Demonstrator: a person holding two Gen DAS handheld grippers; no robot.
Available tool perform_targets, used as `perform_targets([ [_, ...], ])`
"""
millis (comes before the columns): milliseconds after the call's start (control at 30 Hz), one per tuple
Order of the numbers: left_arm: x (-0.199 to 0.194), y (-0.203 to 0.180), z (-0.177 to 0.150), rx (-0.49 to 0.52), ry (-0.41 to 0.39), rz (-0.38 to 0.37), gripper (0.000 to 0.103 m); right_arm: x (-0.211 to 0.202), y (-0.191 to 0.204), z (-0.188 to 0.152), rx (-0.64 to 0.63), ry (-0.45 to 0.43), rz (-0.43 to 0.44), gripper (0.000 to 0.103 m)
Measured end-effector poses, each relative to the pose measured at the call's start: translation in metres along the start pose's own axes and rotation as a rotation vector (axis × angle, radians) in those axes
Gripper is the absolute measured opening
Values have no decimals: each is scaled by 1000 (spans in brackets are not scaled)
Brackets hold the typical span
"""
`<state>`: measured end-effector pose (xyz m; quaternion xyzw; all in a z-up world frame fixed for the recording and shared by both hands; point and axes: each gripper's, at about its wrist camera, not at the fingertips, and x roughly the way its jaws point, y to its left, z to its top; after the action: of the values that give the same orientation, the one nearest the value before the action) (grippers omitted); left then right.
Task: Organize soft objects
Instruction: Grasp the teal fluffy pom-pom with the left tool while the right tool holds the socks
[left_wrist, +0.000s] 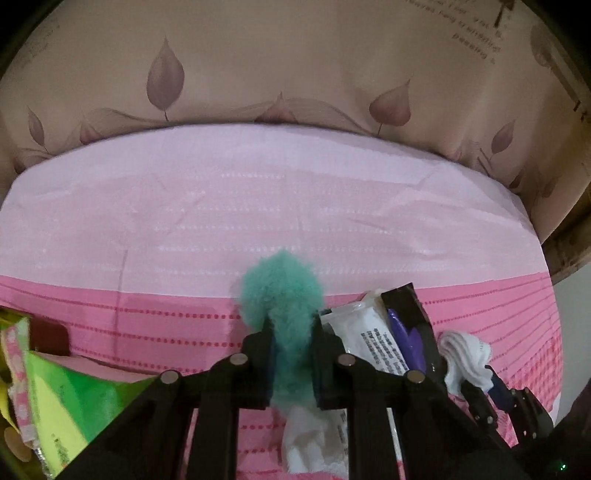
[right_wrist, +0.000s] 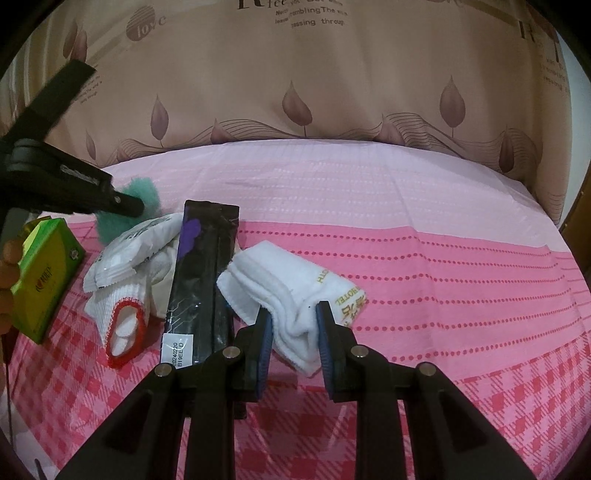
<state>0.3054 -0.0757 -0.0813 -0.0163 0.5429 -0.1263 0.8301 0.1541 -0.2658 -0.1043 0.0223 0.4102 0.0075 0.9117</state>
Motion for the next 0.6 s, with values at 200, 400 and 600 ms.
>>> perform_targets([
  [200,-30,-2,-9,8,-41,-3,15,0,1,0,-1,1,-1,22],
  [400,-60,-8,-26,28,-75,2,15,1,0,1,-6,4,-2,22],
  [600,-102,-7,-45,56,-129,8,15,2,3,1,-18,4,-14,22],
])
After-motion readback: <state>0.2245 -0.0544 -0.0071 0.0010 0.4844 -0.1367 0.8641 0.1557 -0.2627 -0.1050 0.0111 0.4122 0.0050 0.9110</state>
